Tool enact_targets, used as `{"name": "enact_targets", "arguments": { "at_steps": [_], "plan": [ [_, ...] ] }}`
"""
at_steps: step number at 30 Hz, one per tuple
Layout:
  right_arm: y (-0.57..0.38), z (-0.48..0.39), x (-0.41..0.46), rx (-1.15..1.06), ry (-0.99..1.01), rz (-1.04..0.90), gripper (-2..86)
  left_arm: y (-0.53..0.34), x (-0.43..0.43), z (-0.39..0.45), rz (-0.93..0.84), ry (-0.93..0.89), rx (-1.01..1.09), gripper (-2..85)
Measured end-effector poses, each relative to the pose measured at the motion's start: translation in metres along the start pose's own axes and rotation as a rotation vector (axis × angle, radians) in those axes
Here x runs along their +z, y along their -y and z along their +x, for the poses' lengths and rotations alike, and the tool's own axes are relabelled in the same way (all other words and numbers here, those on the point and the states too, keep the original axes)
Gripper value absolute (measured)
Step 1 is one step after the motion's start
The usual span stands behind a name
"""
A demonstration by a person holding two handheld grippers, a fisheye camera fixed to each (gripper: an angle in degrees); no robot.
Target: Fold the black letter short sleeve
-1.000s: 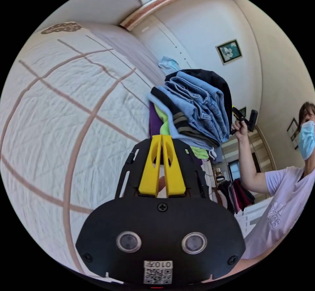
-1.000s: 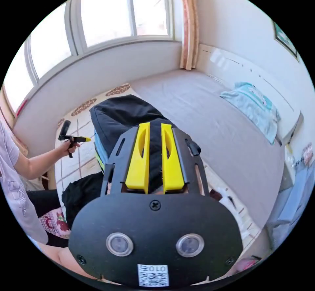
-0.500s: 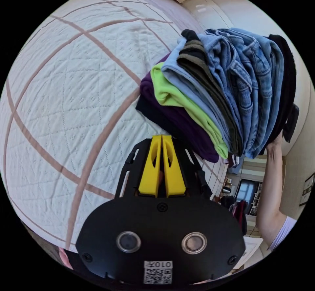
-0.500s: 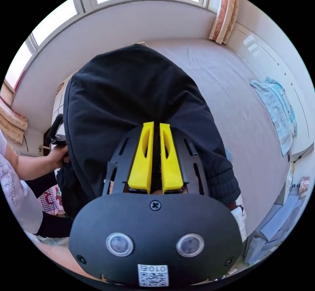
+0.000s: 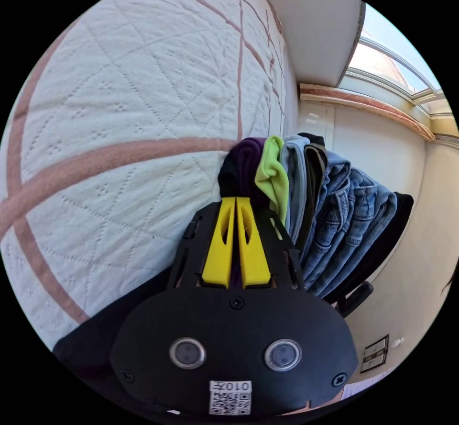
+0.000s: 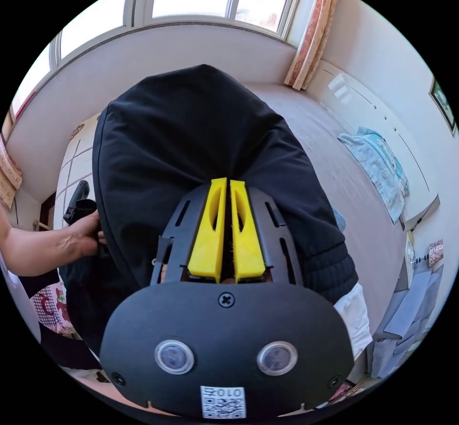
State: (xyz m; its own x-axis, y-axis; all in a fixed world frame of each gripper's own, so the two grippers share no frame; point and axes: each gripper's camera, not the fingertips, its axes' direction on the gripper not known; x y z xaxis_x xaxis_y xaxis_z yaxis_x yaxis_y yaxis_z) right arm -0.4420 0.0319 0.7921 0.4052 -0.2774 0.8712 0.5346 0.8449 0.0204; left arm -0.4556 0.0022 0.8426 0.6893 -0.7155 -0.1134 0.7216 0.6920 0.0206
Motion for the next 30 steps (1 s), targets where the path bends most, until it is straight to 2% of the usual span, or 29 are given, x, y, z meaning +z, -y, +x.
{"name": "enact_targets", "arguments": {
  "at_steps": [5,10,15,20,24,30],
  "plan": [
    [-0.026,0.011,0.003,0.039,0.024,0.031,3.0,0.003,-0.001,-0.023,-0.074,-0.320,0.149,-0.1],
    [-0.063,0.031,0.001,0.107,0.034,0.091,2.9,0.005,-0.008,0.018,-0.149,-0.333,0.423,-0.1],
    [-0.102,0.045,-0.004,0.214,0.044,0.161,2.6,0.014,0.009,0.048,-0.222,-0.422,0.569,-0.2],
    [-0.119,0.054,-0.004,0.278,0.042,0.190,2.2,0.048,0.042,0.069,-0.441,-0.602,0.776,-0.2],
    [-0.116,0.056,-0.003,0.282,0.016,0.180,2.3,0.055,0.057,0.080,-0.524,-0.622,0.825,-0.2],
    [-0.096,0.053,0.002,0.399,-0.066,0.143,2.4,0.065,0.081,0.125,-0.573,-0.493,0.897,-0.1]
  ]
}}
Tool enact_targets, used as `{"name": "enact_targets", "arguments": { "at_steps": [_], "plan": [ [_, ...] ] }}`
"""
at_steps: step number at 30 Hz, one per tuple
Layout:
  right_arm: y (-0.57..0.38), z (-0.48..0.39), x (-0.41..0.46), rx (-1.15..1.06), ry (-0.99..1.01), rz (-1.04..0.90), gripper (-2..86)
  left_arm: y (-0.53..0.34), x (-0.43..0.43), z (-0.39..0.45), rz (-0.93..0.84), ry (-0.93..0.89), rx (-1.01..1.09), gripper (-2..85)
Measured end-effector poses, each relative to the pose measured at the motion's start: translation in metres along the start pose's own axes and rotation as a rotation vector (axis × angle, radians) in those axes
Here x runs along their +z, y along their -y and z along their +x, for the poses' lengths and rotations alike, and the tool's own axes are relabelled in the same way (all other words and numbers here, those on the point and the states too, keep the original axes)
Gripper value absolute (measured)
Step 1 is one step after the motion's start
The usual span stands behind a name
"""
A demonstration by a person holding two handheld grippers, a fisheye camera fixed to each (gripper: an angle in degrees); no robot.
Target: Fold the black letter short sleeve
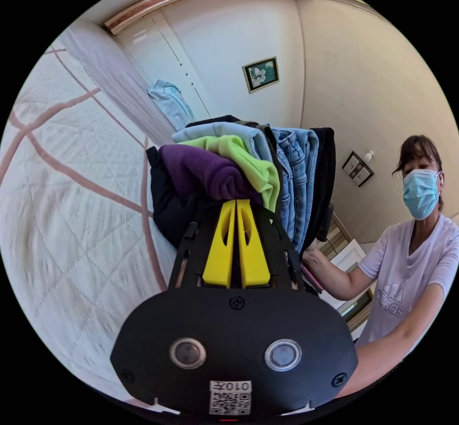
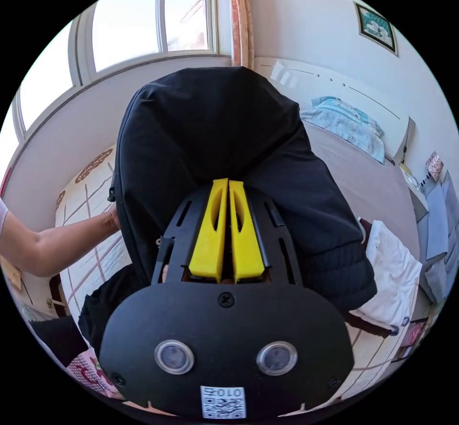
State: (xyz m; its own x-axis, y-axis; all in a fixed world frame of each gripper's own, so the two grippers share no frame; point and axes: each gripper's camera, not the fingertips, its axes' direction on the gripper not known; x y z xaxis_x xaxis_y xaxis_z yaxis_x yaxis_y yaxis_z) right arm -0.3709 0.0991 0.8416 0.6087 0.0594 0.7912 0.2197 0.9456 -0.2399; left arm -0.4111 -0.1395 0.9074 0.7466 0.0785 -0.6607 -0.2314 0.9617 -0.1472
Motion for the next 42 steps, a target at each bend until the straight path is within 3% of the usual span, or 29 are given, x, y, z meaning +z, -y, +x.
{"name": "enact_targets", "arguments": {
  "at_steps": [3,6,9,11,15,17,20,24,29,34,38,40,42],
  "plan": [
    [0.009,-0.003,0.004,0.025,-0.059,-0.022,2.4,0.030,0.012,-0.007,-0.171,0.004,0.004,-0.1],
    [0.020,-0.005,0.007,-0.018,-0.030,-0.054,2.4,0.038,0.002,-0.022,-0.409,0.031,-0.156,-0.1],
    [0.033,-0.013,0.009,-0.064,0.000,-0.081,2.5,0.024,-0.026,-0.001,-0.466,0.124,-0.211,-0.1],
    [0.038,-0.022,0.011,-0.090,-0.039,-0.096,2.6,-0.001,-0.033,0.032,-0.516,0.337,-0.264,-0.1],
    [0.047,-0.011,0.012,-0.089,-0.011,-0.120,2.6,-0.056,0.023,0.109,-0.418,0.349,-0.305,-0.2],
    [0.048,0.002,0.009,-0.069,0.029,-0.119,2.6,-0.111,0.081,0.149,-0.326,0.499,-0.449,-0.2],
    [0.045,0.011,0.005,-0.070,0.027,-0.103,2.7,-0.160,0.143,0.167,-0.258,0.608,-0.623,-0.2],
    [0.046,0.019,0.001,-0.076,0.026,-0.099,2.7,-0.173,0.166,0.157,-0.096,0.599,-0.800,-0.2],
    [0.047,0.029,-0.003,-0.079,0.021,-0.096,2.7,-0.221,0.163,0.137,0.276,0.359,-1.080,-0.1],
    [0.052,0.040,-0.006,-0.077,0.026,-0.102,2.6,-0.258,0.166,0.142,0.543,0.169,-1.021,-0.1],
    [0.056,0.047,-0.008,-0.095,0.031,-0.107,2.5,-0.214,0.163,0.165,0.369,0.428,-0.987,0.0],
    [0.060,0.047,-0.007,-0.117,0.034,-0.113,2.5,-0.197,0.158,0.171,0.282,0.486,-0.964,-0.1],
    [0.072,0.041,-0.003,-0.172,0.038,-0.146,2.4,-0.205,0.153,0.166,0.317,0.409,-1.020,-0.1]
  ]
}}
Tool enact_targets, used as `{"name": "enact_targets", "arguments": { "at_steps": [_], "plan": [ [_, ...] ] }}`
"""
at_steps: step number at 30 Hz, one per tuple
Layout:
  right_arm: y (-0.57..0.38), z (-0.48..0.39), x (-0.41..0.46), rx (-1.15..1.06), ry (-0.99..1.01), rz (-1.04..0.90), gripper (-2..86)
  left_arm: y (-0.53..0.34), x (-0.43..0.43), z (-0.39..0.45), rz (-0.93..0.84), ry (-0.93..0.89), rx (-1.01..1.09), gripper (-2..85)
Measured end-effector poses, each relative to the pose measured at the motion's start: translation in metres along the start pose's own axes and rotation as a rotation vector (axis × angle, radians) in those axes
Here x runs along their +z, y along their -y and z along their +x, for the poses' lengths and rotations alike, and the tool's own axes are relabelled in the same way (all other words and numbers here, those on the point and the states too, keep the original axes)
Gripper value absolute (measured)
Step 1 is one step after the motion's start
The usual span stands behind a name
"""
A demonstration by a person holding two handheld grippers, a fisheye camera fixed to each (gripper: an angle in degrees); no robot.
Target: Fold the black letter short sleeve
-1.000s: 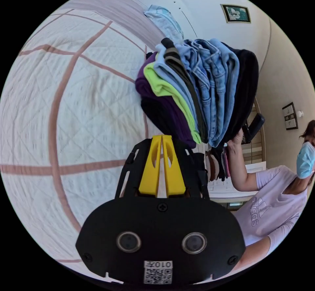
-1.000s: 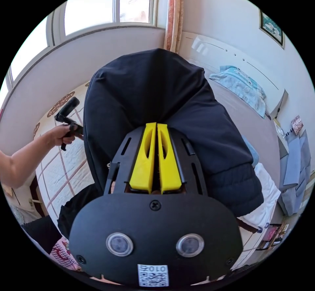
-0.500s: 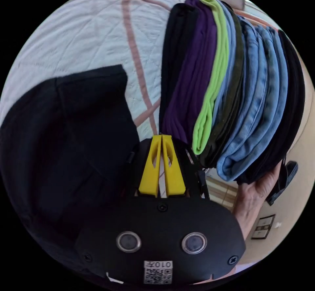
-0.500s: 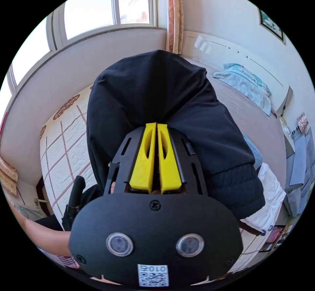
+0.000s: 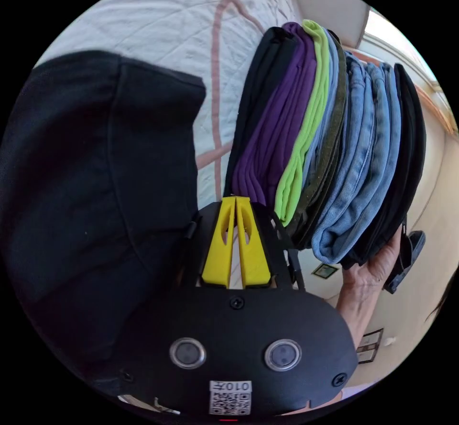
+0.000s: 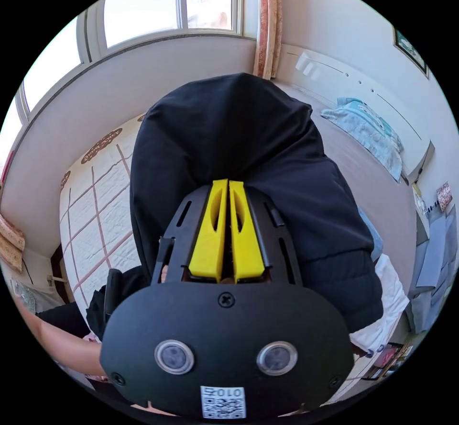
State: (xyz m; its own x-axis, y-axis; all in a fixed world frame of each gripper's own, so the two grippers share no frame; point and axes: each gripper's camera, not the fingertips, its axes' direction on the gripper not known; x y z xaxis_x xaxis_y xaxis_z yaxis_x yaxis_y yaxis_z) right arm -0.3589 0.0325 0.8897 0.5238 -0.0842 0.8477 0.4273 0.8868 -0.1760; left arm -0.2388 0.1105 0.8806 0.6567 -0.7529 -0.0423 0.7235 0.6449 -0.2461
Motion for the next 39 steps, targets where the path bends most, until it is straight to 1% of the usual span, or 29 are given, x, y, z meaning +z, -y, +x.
{"name": "enact_targets", "arguments": {
  "at_steps": [2,4,9,12,16,21,23,27,29,30,32,33,36,38,39],
  "plan": [
    [0.010,-0.001,0.002,-0.031,0.018,-0.026,2.3,-0.002,0.012,-0.031,-0.008,-0.220,-0.148,0.0],
    [0.016,0.004,0.002,-0.045,0.058,-0.038,2.1,-0.007,0.021,-0.040,0.010,-0.324,-0.197,0.0],
    [0.026,0.012,0.000,-0.083,0.113,-0.073,1.7,-0.007,0.030,-0.032,0.043,-0.361,-0.215,0.0],
    [0.035,0.020,0.000,-0.109,0.138,-0.087,1.5,-0.014,0.039,-0.027,0.093,-0.397,-0.222,-0.1],
    [0.043,0.023,-0.002,-0.192,0.119,-0.085,1.3,-0.014,0.058,-0.008,0.130,-0.403,-0.220,-0.1],
    [0.067,0.047,0.005,-0.232,0.279,-0.105,1.1,-0.013,0.077,0.008,0.165,-0.451,-0.239,-0.1],
    [0.068,0.045,0.009,-0.220,0.297,-0.118,1.1,-0.013,0.062,0.002,0.126,-0.443,-0.192,0.0],
    [0.049,0.025,0.004,-0.170,0.293,-0.058,1.1,-0.012,0.031,-0.003,0.020,-0.411,-0.125,0.0],
    [0.043,0.007,0.004,-0.144,0.291,-0.043,1.1,-0.011,0.012,0.001,-0.114,-0.429,-0.080,0.0],
    [0.042,-0.007,0.006,-0.145,0.258,-0.037,1.1,-0.012,0.007,0.001,-0.162,-0.423,-0.077,0.0],
    [0.044,-0.023,0.008,-0.162,0.215,-0.033,1.2,-0.013,-0.019,0.006,-0.323,-0.380,-0.040,0.0],
    [0.047,-0.030,0.006,-0.170,0.190,-0.025,1.2,-0.013,-0.029,0.010,-0.345,-0.367,-0.020,0.0],
    [0.050,-0.036,-0.009,-0.168,0.127,0.027,1.3,-0.006,-0.087,0.043,-0.393,-0.301,0.157,-0.1],
    [0.053,-0.036,-0.019,-0.146,0.103,0.064,1.4,0.006,-0.132,0.080,-0.398,-0.203,0.333,0.0],
    [0.058,-0.034,-0.024,-0.128,0.111,0.071,1.4,0.009,-0.142,0.090,-0.394,-0.184,0.379,0.0]
  ]
}}
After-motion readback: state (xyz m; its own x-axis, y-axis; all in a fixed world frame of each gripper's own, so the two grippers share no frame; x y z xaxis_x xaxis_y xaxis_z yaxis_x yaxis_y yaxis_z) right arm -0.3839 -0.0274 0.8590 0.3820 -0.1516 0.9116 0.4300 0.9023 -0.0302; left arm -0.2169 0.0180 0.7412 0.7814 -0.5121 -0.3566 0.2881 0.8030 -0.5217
